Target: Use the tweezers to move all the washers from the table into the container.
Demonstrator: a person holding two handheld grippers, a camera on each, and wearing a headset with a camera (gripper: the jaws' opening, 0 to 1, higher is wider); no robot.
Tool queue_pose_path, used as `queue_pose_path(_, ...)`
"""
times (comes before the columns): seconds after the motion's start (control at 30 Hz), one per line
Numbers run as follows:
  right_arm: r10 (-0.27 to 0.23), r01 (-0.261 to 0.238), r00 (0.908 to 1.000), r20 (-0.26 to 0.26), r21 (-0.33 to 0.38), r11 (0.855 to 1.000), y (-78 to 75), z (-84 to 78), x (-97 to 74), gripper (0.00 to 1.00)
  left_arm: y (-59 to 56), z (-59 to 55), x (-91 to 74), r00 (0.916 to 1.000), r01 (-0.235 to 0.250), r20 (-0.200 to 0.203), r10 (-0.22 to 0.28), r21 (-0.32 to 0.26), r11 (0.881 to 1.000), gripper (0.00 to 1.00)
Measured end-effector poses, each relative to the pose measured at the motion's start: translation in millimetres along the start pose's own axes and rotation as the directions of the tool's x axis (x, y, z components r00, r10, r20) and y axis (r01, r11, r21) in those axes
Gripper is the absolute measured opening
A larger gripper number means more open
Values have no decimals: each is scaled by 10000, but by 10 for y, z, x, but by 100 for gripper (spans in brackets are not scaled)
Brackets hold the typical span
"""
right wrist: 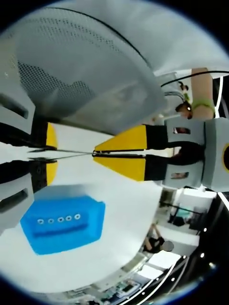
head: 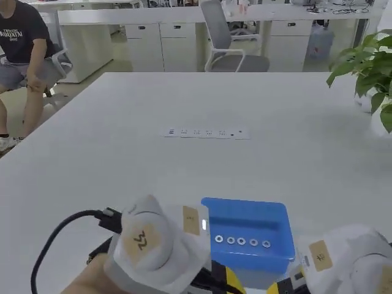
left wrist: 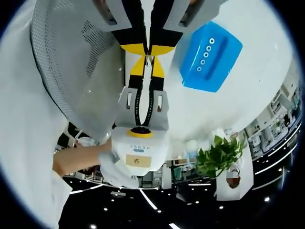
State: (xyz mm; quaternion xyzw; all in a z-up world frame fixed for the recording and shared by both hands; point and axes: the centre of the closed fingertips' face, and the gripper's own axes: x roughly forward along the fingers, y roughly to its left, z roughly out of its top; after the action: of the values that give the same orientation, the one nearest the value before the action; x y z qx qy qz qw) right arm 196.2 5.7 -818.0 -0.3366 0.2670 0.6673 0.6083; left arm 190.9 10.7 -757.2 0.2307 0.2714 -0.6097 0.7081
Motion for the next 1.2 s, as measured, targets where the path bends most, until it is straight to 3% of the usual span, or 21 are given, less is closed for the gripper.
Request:
queue_pose_path(0.07, -44, 42, 9999, 93, 242, 9997, -9, -40, 58, 5, 33, -58, 37, 9998, 75, -169, -78, -194, 9998, 0)
queue_pose_path(0.23, -176, 171, 9998, 119, 372, 9992, 1, -72, 143, 6, 46, -144, 79, 9980, 255, -579, -255, -11, 9997, 0)
queue_pose_path(0.33, -297, 295, 9995, 85, 271, 9992, -13, -75, 164, 6, 87, -196, 71, 9972, 235, -709, -238, -48, 9997, 0)
queue_pose_path(0.43, -357, 345, 9992, 187, 614, 9975, -26, -77, 177, 9, 114, -272, 60, 9962, 296, -814, -317, -276, 9992, 0)
queue_pose_path(0.53, -638, 610, 9977, 220, 1110, 9919, -23, -117, 137, 18, 107, -370, 54, 9922, 389, -1180, -405, -154, 9991, 0)
queue_pose_path(0.7, -1114, 968, 9919, 609, 2044, 9741, 30, -171, -37, 21, 133, -520, 70, 9820, 391, -1847, -389, -27, 9992, 0)
queue_pose_path(0.8, -1588, 1321, 9844, 760, 2774, 9516, 32, -221, -187, 24, 148, -597, 90, 9741, 387, -2230, -389, -51, 9992, 0)
queue_pose_path(0.87, -2113, 1616, 9708, 1134, 3418, 9258, 0, -210, -314, 24, 153, -666, 112, 9657, 355, -2568, -377, -133, 9993, 0)
queue_pose_path(0.9, -2451, 1847, 9625, 1166, 3803, 9062, -18, -230, -390, 24, 157, -714, 126, 9596, 320, -2792, -337, -106, 9994, 0)
queue_pose_path(1.03, -3503, 2786, 9328, 847, 4468, 8501, -63, -332, -614, 28, 153, -838, 171, 9425, 399, -3318, -401, -74, 9992, 0)
queue_pose_path(1.1, -3902, 3007, 9160, 928, 4850, 8212, -64, -336, -709, 29, 158, -877, 191, 9359, 466, -3494, -446, -25, 9989, 0)
queue_pose_path(1.2, -4332, 3180, 8942, 1126, 5213, 7919, -71, -317, -812, 30, 170, -920, 226, 9247, 551, -3770, -539, -75, 9984, 0)
